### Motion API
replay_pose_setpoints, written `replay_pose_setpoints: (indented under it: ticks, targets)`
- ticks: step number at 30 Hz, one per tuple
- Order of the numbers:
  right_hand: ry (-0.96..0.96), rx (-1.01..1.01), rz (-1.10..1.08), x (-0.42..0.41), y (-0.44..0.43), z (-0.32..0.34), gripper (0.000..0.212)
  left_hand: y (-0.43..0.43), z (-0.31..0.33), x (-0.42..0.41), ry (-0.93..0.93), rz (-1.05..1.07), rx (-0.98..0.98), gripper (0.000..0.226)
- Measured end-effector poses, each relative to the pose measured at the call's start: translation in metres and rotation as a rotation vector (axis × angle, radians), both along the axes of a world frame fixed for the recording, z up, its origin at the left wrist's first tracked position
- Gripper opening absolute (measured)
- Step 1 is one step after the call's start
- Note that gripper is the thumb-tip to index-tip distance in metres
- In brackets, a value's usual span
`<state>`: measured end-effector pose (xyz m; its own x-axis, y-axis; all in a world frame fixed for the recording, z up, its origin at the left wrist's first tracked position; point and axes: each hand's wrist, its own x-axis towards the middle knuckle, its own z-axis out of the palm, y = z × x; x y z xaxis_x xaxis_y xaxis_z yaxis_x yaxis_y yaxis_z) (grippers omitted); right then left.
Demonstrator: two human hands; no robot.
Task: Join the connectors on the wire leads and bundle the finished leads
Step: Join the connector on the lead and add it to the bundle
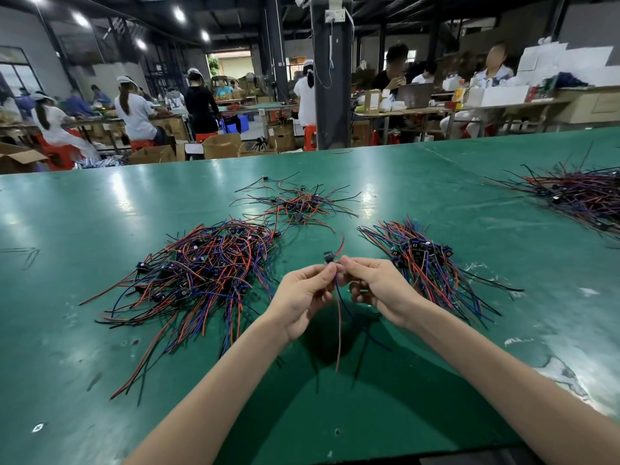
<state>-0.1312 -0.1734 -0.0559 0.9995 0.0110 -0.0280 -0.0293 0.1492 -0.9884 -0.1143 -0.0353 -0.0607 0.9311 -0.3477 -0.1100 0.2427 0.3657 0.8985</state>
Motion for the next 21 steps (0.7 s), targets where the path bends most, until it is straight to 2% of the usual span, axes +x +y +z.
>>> replay_pose_setpoints:
  ticks: [5, 10, 15, 21]
  targets:
    - [0.060, -0.063, 0.061, -0.0047, 0.0038, -0.0002, 0.016, 0.0063, 0.0007, 0.0047, 0.038, 0.082, 0.021, 0.014]
    - [0.121, -0.107, 0.111, -0.0060, 0.0005, -0.0008, 0.012, 0.0074, -0.0004, 0.0031, 0.102, 0.070, 0.091, 0.012]
    - [0.175, -0.112, 0.148, -0.0067, 0.0013, -0.0029, 0.011, 0.0077, -0.0041, 0.0047, 0.070, 0.045, 0.169, 0.012]
    - [0.189, -0.095, 0.160, -0.0071, 0.0030, -0.0020, 0.006, 0.0082, -0.0074, 0.0104, 0.118, 0.056, 0.127, 0.015]
